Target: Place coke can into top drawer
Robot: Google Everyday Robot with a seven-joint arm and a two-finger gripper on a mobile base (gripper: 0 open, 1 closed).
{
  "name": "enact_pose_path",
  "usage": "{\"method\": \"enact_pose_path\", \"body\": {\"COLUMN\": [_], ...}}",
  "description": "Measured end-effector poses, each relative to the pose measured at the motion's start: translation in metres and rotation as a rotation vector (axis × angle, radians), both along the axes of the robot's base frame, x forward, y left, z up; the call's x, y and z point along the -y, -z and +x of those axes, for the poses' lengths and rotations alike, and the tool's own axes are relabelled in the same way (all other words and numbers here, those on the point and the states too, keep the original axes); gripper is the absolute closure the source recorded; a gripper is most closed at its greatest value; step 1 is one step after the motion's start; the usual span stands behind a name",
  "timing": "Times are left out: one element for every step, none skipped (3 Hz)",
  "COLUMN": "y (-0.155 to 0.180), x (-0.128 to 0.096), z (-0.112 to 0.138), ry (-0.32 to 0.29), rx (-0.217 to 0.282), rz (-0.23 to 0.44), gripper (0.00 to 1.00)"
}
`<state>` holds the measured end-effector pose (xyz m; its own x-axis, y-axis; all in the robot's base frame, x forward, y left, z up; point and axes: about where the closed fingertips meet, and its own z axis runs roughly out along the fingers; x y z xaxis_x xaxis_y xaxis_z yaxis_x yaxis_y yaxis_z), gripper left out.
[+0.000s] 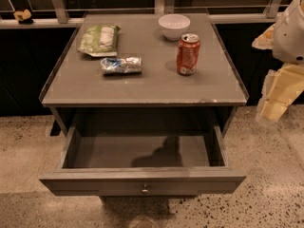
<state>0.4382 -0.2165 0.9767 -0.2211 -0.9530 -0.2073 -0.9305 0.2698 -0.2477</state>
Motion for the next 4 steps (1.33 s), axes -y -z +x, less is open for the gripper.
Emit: {"method": "enact_pose_path", "body": {"y": [0.0,-0.005,-0.01,-0.012], "x": [0.0,-0.005,-0.02,-0.038], "z": [0.0,0.005,0.022,0.047], "ry": [0.0,-0.011,-0.038,-0.067], "rx": [0.0,0.019,0.058,0.081], "rz": [0.0,0.001,0.0,0.021], "gripper": [0.0,0.0,0.0,0.0]}}
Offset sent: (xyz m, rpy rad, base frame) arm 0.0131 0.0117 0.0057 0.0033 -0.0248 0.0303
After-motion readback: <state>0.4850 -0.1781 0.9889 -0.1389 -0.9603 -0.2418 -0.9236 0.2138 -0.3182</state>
